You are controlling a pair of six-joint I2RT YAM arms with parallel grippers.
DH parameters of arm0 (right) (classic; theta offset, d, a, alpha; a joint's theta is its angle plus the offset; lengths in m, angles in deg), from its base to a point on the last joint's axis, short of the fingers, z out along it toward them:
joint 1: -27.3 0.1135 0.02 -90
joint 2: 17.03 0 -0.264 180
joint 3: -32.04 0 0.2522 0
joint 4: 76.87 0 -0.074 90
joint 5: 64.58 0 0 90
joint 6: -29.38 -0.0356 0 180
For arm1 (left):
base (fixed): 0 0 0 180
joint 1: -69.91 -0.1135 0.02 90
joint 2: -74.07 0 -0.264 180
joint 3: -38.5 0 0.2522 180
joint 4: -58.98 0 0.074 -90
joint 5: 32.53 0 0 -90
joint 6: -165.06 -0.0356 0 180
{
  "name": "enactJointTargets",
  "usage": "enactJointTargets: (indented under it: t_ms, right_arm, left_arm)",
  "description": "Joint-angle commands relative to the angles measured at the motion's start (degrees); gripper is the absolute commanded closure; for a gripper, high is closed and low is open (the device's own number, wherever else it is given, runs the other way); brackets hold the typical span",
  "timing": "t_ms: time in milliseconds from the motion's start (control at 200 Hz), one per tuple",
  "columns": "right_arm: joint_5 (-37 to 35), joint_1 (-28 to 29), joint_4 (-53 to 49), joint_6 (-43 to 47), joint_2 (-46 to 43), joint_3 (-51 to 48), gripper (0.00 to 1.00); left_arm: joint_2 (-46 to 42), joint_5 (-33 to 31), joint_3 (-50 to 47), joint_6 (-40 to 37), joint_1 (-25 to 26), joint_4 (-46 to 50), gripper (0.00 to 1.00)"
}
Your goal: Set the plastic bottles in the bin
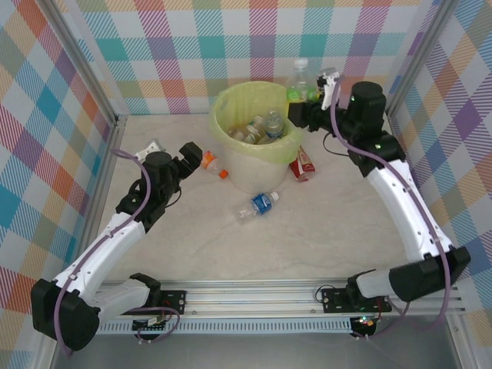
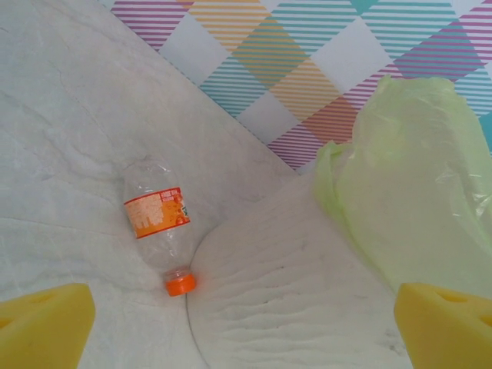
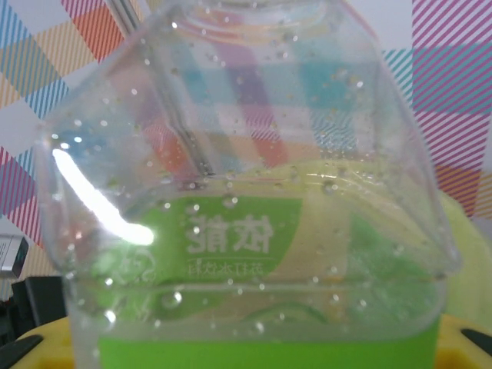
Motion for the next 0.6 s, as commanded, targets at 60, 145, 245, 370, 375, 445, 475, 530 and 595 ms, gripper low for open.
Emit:
enactJointTargets:
  t_ms: [60,145,245,370,375,445,475,530,595]
  right_arm:
    - [1.55,1.94,-1.42,-7.9,7.58,7.05,0.66]
    - [0.11,3.4,-2.34,-8.8,11.8,10.94,0.65]
    - [-2.39,5.55,-5.17,-9.0,16.63,16.09,0.58]
    - [-2.2,7.63,-6.99,-8.03,20.94,20.68,0.37]
    - [-2.16,7.72,-7.13,-7.86,21.07,20.84,0.37]
    - [-2.76,8.33,-8.43,-6.61,21.99,22.44,0.29]
    - [-3.2,8.42,-8.6,-6.47,21.91,22.46,0.25]
    - [-3.94,8.42,-8.46,-6.23,21.13,21.8,0.2]
    - [-4.23,8.42,-7.96,-5.44,19.57,20.27,0.16]
  left_arm:
    - [-1.79,0.55,-1.71,1.78,-1.06,1.72,0.0]
    - [-1.55,1.27,-1.93,2.01,-1.28,2.31,0.0]
    - [-1.17,1.79,-1.97,1.88,-1.43,3.23,0.0]
    - [-0.5,2.55,-1.92,1.9,-1.94,4.32,0.0]
    - [-0.49,2.6,-1.9,1.89,-1.95,4.32,0.0]
    - [-0.06,3.25,-1.85,1.79,-2.55,4.57,0.0]
    - [0.25,3.6,-1.76,1.84,-2.85,4.72,0.0]
    - [0.87,3.89,-1.69,1.87,-3.32,4.92,0.0]
    - [1.77,4.26,-1.55,2.01,-3.87,4.73,0.0]
